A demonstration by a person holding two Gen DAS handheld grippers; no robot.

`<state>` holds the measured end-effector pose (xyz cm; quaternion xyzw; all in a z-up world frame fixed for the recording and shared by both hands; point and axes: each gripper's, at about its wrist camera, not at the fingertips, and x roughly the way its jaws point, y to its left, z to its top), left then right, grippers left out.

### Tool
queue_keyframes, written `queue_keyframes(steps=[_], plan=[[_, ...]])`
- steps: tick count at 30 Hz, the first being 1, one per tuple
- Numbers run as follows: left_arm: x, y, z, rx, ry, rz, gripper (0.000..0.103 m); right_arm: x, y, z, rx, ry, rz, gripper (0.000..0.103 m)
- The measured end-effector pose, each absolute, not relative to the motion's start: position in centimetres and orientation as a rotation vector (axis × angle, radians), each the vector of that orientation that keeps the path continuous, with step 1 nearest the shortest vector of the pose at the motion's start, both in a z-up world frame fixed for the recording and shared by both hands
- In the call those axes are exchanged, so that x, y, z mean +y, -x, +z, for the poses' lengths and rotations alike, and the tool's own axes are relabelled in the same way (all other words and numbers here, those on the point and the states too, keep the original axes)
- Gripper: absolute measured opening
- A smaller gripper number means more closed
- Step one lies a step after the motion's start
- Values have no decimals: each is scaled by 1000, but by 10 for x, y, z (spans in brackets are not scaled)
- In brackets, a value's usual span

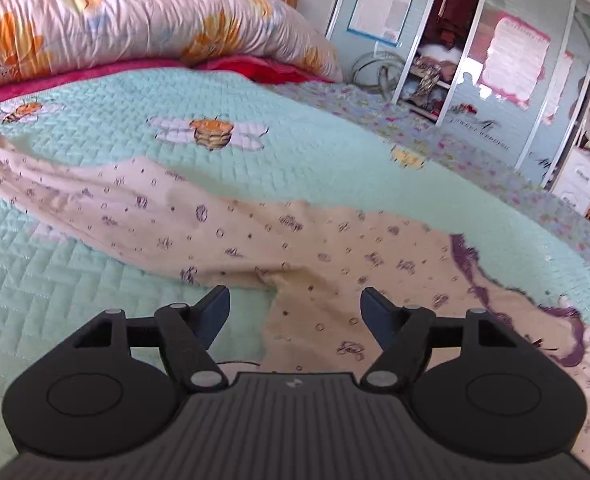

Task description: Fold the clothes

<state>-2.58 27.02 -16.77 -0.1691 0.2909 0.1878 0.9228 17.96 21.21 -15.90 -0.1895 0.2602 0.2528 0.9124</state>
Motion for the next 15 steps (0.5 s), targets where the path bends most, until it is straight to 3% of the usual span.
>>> queue_keyframes(steps=[2, 4, 5, 6, 9, 11, 13, 15], plan=[[269, 25, -168, 599, 337, 385, 82, 219, -190, -171, 595, 368, 524, 60], [269, 25, -169, 600, 333, 384, 82, 227, -194, -177, 606, 353, 504, 19], [268, 25, -169, 601, 331, 384, 83, 230, -194, -178, 602, 348, 489, 9], [269, 24, -169, 601, 334, 384, 84, 234, -193, -178, 594, 349, 487, 7], [268, 24, -169, 603, 331, 384, 85, 244, -186, -179, 578, 391, 518, 7], [268, 24, -169, 601, 331, 381, 85, 234, -189, -177, 586, 360, 525, 13], [269, 24, -169, 602, 335, 383, 85, 217, -191, -170, 597, 293, 563, 39], [268, 24, -169, 603, 333, 382, 86, 195, -187, -155, 545, 222, 593, 51]])
